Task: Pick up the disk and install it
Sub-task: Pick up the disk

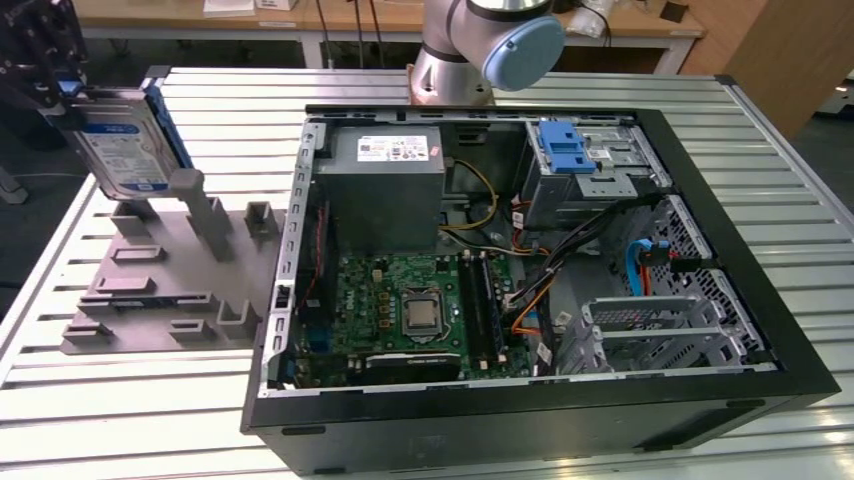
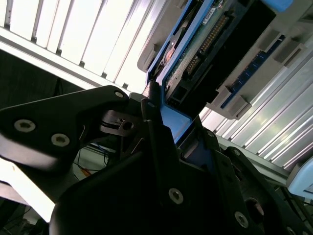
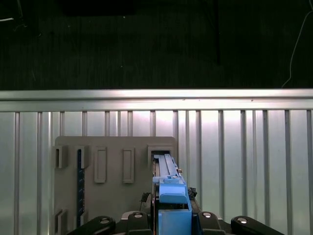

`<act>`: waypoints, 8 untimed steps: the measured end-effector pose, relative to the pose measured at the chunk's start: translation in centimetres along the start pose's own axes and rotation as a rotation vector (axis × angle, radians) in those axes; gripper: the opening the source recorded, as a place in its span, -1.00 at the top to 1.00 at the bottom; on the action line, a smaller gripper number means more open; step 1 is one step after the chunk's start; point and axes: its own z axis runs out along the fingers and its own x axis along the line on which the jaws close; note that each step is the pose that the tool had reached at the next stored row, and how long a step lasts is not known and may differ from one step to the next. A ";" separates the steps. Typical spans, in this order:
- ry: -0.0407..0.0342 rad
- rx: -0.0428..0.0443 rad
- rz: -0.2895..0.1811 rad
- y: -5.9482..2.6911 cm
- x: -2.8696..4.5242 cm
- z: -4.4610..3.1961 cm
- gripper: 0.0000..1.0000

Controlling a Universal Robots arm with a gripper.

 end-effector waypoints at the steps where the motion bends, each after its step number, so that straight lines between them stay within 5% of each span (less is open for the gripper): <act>1: 0.0000 0.0001 0.000 0.00 0.00 -0.03 0.27; 8: -0.0001 0.0001 0.000 0.00 0.00 -0.23 0.27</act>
